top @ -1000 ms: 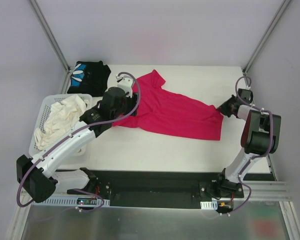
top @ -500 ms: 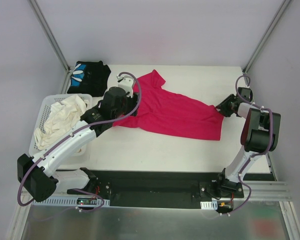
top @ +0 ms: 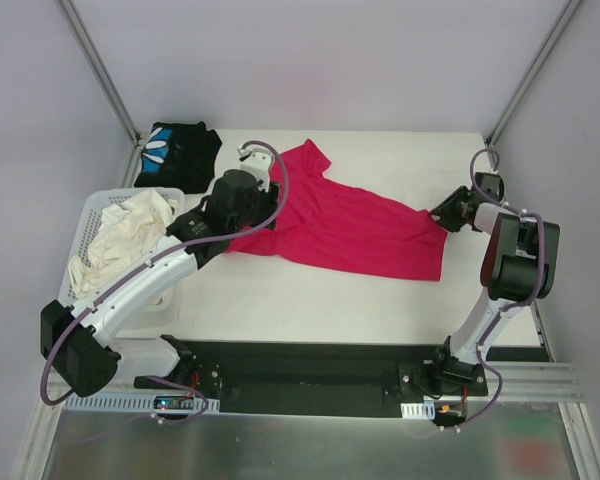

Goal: Fold and stack the t-shirts
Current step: Fold the flattened tshirt in 1/3 of the way

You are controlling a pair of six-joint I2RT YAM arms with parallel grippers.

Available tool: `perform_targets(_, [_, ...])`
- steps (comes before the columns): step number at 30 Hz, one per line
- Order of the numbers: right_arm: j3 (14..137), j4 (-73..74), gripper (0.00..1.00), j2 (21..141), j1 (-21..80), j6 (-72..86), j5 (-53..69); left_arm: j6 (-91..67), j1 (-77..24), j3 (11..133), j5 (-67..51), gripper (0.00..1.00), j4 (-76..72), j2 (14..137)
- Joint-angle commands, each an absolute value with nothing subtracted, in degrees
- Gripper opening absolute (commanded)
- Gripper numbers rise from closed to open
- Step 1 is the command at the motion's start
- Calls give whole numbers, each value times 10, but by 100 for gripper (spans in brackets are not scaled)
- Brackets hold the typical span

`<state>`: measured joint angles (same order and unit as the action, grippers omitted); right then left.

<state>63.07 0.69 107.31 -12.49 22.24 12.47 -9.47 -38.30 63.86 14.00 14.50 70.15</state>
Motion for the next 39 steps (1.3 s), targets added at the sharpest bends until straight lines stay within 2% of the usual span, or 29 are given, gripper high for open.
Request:
perform_targets(1, [666, 11, 38, 1093, -119, 225, 128, -82, -388, 667, 149, 53, 140, 716])
perform_targets(3, [672, 11, 37, 1099, -118, 224, 128, -82, -388, 670, 149, 53, 138, 722])
perform_targets(6, [681, 13, 27, 1107, -118, 223, 129, -81, -388, 672, 150, 53, 137, 729])
perform_targets(10, [686, 13, 6, 1112, -118, 224, 132, -82, -388, 673, 154, 53, 137, 731])
perform_targets(12, [688, 13, 2, 1114, -118, 225, 133, -81, -388, 672, 157, 53, 136, 730])
perform_targets(36, [813, 82, 1, 1165, -135, 211, 119, -85, -388, 674, 153, 53, 134, 733])
perform_targets(38, [791, 83, 9, 1155, -135, 210, 120, -87, -388, 672, 152, 53, 134, 732])
perform_targets(39, [782, 81, 16, 1144, -135, 211, 120, -87, -388, 672, 151, 53, 135, 731])
